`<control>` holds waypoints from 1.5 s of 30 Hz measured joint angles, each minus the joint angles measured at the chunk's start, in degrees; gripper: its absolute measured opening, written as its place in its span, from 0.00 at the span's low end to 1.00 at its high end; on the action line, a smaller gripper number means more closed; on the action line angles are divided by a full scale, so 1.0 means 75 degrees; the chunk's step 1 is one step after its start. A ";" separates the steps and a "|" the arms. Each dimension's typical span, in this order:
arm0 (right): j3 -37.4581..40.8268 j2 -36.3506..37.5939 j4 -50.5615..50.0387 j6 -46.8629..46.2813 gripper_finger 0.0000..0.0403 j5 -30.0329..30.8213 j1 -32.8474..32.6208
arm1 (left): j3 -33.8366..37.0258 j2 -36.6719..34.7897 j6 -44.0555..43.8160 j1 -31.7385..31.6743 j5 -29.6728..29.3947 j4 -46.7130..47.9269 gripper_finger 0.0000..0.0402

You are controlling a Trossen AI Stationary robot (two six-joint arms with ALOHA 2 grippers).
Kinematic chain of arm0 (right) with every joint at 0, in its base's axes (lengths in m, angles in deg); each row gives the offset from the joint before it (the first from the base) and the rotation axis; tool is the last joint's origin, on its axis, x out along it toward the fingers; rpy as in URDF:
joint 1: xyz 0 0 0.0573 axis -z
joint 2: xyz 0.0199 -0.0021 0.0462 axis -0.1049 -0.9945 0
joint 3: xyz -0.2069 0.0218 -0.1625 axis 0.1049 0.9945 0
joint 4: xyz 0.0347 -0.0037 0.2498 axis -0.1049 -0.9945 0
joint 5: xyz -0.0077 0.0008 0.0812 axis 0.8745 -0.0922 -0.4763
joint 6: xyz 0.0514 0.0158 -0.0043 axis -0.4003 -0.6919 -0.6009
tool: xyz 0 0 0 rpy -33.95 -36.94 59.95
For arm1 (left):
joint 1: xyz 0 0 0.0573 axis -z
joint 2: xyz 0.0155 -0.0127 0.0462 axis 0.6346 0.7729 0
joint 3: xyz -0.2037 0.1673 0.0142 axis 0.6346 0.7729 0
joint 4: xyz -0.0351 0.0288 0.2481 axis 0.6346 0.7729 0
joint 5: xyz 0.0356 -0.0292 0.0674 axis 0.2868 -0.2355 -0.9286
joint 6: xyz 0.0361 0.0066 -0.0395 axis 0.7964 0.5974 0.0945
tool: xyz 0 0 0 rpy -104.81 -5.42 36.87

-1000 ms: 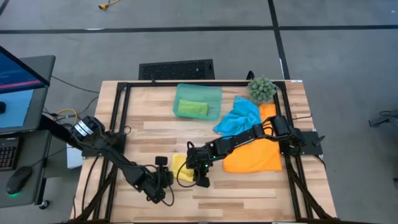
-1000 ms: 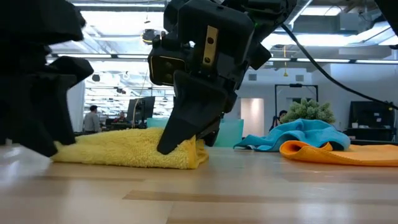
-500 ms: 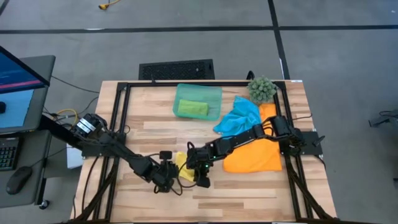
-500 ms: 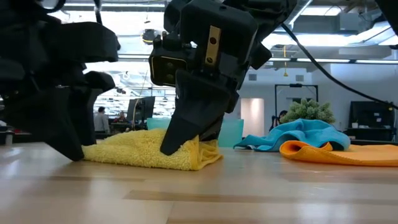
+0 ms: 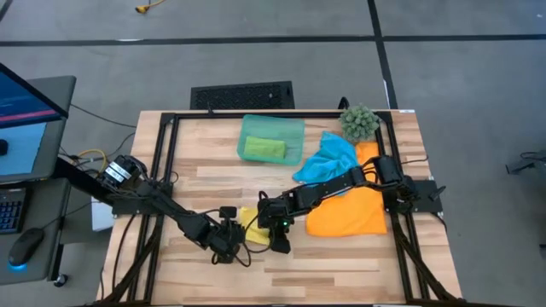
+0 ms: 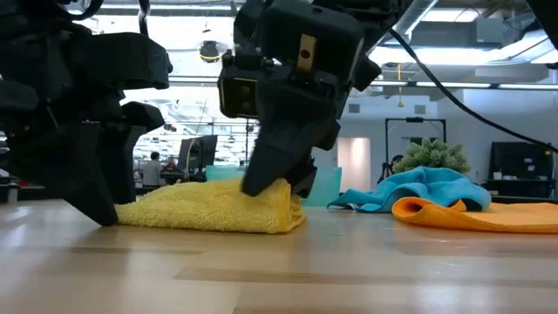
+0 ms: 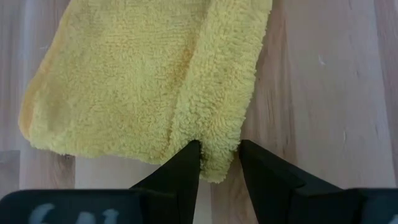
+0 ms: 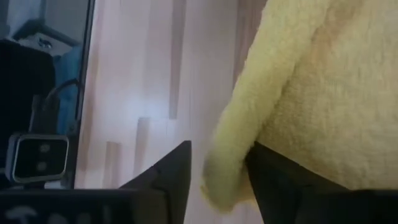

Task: Roll microfiber towels into tight, uniform cylinder then place into a basket
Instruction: Roll the yellow microfiber cloth

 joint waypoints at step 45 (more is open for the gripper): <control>0.1398 0.0976 0.1459 0.4494 0.41 0.4835 -0.2267 | 0.0013 0.0020 -0.0550 -0.0013 0.0050 -0.0021 0.24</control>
